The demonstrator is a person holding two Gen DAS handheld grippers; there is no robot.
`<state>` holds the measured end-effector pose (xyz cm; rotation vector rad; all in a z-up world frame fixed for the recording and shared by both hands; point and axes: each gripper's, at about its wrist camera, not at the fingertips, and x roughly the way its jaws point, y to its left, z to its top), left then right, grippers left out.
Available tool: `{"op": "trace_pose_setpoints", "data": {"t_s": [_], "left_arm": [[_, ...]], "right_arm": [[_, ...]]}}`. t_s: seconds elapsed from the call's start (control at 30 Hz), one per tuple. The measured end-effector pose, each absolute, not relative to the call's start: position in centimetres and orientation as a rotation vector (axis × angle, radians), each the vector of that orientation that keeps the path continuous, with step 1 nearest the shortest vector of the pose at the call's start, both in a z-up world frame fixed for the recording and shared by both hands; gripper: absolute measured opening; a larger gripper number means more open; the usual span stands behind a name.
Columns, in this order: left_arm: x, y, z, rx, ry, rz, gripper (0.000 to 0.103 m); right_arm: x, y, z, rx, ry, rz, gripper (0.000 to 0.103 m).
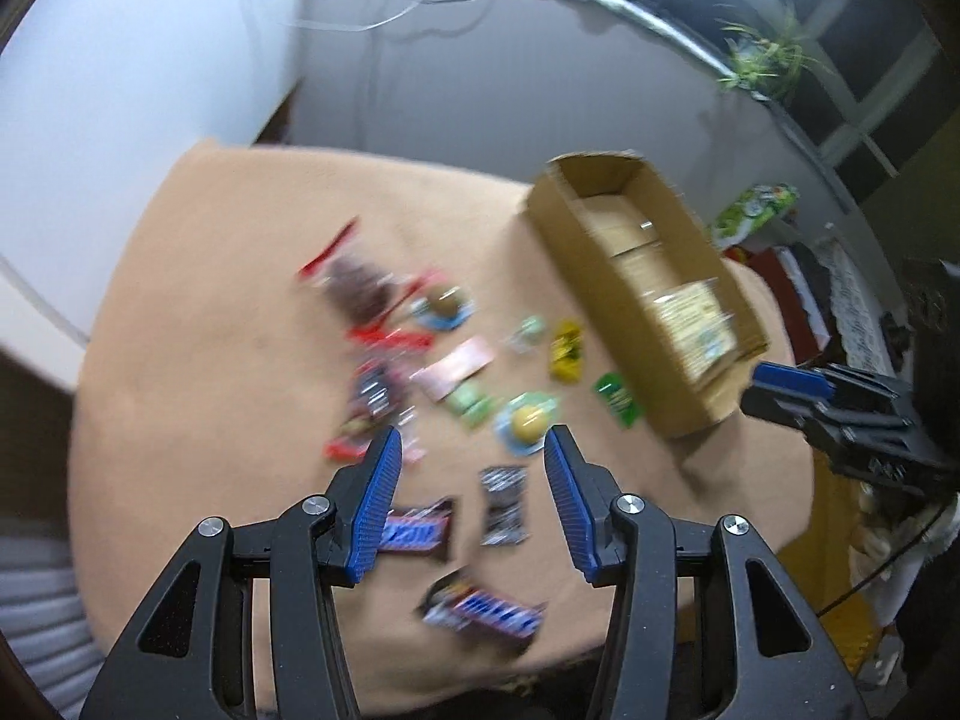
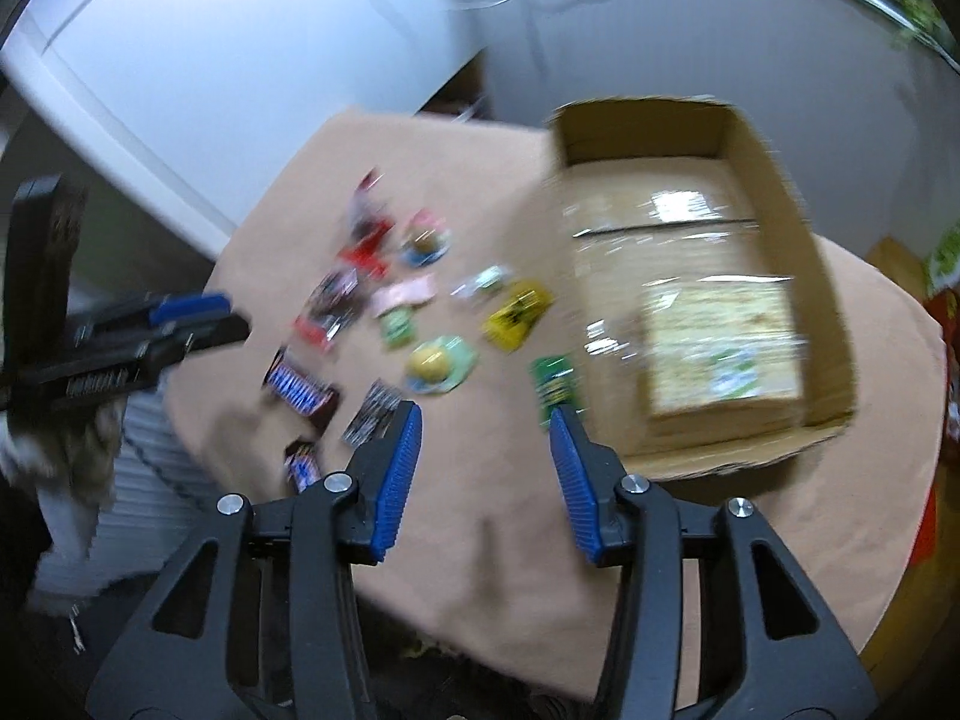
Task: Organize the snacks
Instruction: 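Grasp the blue-white chocolate bar with right tool while left tool grasps Snickers bar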
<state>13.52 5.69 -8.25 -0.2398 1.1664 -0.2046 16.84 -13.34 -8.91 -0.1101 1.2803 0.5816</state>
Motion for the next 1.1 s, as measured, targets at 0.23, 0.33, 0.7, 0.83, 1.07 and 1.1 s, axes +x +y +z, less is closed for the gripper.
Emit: {"op": "trace_pose_setpoints", "data": {"t_s": [0.23,0.33,0.7,0.83,1.07,1.1], "left_arm": [[11.2,8.4,-11.1,-0.273,1.248,-0.159,0.049],[10.2,8.3,-12.0,-0.270,1.275,-0.166,0.049],[10.1,4.5,-13.8,0.281,1.236,-0.346,0.049],[10.7,4.0,-14.9,0.376,1.256,-0.410,0.048],[11.2,3.2,-16.3,0.466,1.268,-0.492,0.048],[11.2,3.0,-16.4,0.478,1.268,-0.496,0.048]], "right_arm": [[12.0,-7.9,-11.5,-0.270,1.310,0.725,0.047],[10.5,-6.1,-12.9,-0.306,1.330,0.763,0.047],[8.2,-2.6,-16.2,-0.329,1.383,0.802,0.047],[7.8,-1.9,-17.0,-0.321,1.392,0.800,0.047],[7.4,-1.5,-17.8,-0.338,1.394,0.783,0.047],[7.3,-1.4,-17.8,-0.338,1.392,0.783,0.047]]}}
